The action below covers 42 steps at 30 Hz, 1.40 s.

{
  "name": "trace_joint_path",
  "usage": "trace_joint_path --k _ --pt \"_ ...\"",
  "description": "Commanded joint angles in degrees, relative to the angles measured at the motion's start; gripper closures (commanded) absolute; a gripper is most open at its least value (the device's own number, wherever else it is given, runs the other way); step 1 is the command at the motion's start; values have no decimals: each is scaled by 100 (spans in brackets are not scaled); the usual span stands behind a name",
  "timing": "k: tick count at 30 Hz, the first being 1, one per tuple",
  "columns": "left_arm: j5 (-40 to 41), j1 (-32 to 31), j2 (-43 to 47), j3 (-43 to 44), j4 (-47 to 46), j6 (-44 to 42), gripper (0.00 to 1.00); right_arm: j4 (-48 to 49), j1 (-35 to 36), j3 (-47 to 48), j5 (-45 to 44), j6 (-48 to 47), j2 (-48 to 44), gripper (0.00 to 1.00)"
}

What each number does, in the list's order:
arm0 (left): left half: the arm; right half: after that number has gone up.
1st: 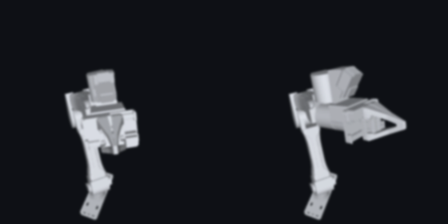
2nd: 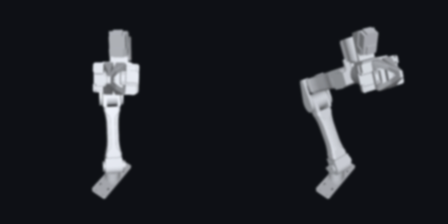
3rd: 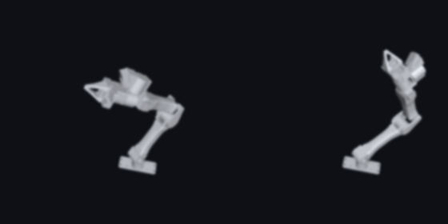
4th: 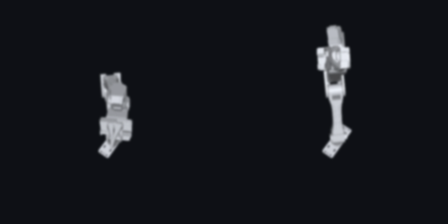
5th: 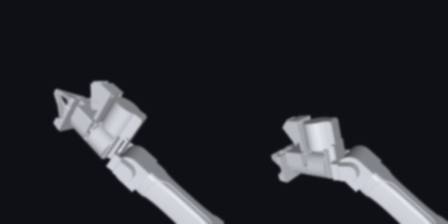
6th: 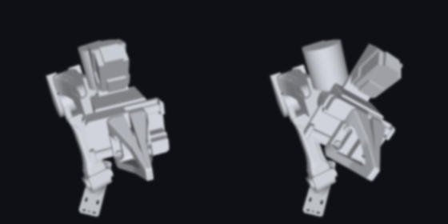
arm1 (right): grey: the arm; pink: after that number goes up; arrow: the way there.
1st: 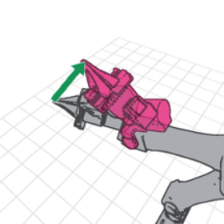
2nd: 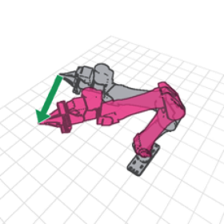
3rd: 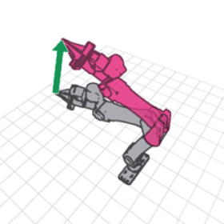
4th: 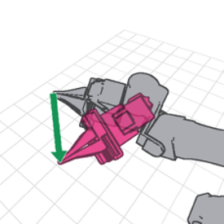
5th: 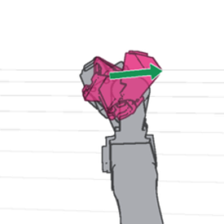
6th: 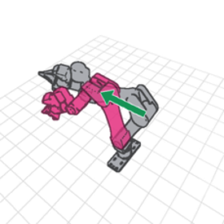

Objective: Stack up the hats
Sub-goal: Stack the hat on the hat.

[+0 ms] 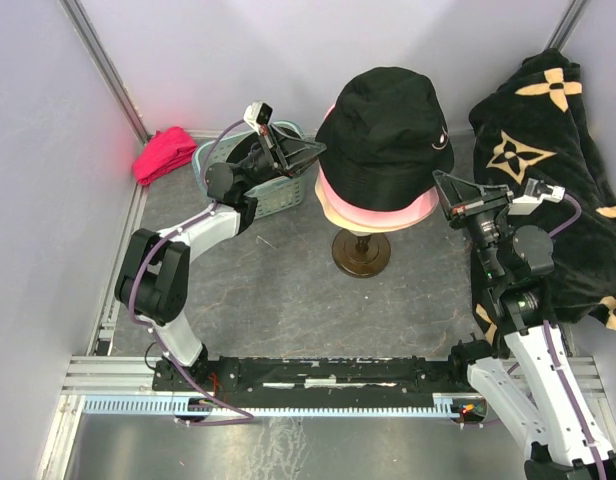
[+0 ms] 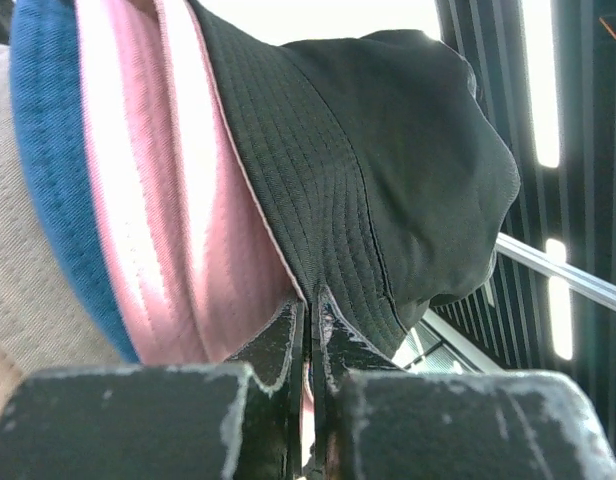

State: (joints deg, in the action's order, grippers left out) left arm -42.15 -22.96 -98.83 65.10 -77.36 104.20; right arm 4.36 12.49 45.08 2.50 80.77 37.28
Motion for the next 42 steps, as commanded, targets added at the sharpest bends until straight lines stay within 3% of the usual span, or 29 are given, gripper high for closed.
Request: trace_joint_path --k 1,19,31,42 --pt "-3 79 73 -243 -309 36 97 -38 -167 -265 89 86 -202 98" --pt "-116 232 -97 -667 -298 -138 97 31 -568 -966 319 316 -184 98" --pt "-146 336 45 -493 -267 -182 97 -278 -590 -217 448 -180 -156 98" --pt "-294 255 -44 -736 -86 -420 97 -961 -592 -445 231 -236 -318 98"
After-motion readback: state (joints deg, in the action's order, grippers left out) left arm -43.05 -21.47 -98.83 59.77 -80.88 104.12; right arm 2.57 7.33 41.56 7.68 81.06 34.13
